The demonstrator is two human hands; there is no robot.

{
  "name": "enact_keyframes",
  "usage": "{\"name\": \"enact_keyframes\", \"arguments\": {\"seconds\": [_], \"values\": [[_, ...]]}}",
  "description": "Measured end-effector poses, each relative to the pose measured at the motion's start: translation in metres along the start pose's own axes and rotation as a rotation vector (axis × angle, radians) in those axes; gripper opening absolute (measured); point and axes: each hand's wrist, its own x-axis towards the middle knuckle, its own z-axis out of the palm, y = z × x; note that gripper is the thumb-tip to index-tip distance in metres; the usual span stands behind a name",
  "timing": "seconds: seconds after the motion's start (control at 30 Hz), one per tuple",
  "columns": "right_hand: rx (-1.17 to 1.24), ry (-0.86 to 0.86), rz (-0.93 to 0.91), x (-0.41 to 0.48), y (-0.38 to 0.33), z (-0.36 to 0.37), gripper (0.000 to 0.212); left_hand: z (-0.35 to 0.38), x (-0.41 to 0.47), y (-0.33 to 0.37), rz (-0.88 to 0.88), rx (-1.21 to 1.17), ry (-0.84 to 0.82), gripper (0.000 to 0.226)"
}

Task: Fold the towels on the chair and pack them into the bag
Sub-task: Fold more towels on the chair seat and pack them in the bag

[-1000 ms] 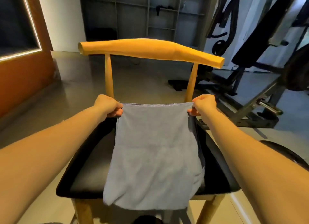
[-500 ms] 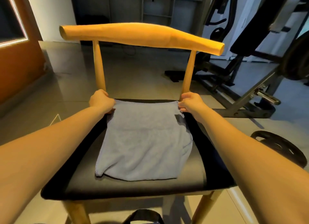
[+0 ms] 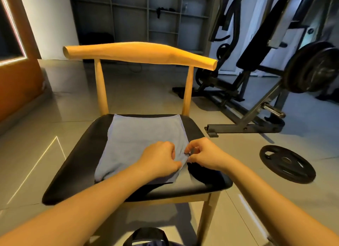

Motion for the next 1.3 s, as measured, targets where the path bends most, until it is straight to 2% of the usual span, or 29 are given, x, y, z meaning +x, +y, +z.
{"name": "enact_keyframes", "arguments": {"seconds": [0.07, 0.17, 0.27, 0.33, 0.5, 0.67, 0.8, 0.9, 0.97, 1.07, 1.3], "values": [[-0.007, 0.059, -0.032, 0.000, 0.006, 0.005, 0.015, -0.001, 0.003, -0.004, -0.066, -0.062, 0.026, 0.017], [0.035, 0.152, -0.072, -0.002, 0.005, 0.008, 0.019, -0.008, 0.005, -0.013, -0.219, -0.372, 0.041, 0.014], [0.044, 0.108, -0.094, 0.000, -0.003, 0.012, 0.024, -0.012, 0.002, -0.020, -0.324, -0.625, 0.023, 0.017], [0.009, 0.043, -0.085, 0.002, -0.008, 0.017, 0.025, -0.015, -0.002, -0.021, -0.362, -0.715, 0.006, 0.010], [-0.085, 0.088, -0.089, 0.005, -0.007, 0.024, 0.005, -0.018, -0.006, -0.022, -0.368, -0.726, -0.006, 0.015], [0.067, 0.095, -0.070, -0.009, 0.008, 0.002, 0.008, -0.016, -0.011, -0.022, -0.350, -0.701, -0.013, 0.015], [0.064, 0.028, -0.026, -0.019, 0.016, -0.013, 0.012, -0.016, -0.011, -0.021, -0.361, -0.726, -0.024, 0.013], [0.107, 0.071, -0.056, -0.013, 0.002, -0.001, 0.008, -0.015, -0.012, -0.020, -0.364, -0.731, -0.031, 0.015], [0.046, 0.106, -0.061, -0.004, -0.009, 0.011, 0.013, -0.014, -0.013, -0.020, -0.353, -0.713, -0.023, 0.015], [-0.052, 0.065, -0.020, 0.004, -0.015, 0.019, 0.022, -0.014, -0.014, -0.020, -0.345, -0.688, -0.014, 0.015], [0.196, -0.040, 0.041, -0.030, 0.000, -0.018, 0.019, -0.016, -0.018, -0.019, -0.311, -0.739, -0.042, 0.005]]}}
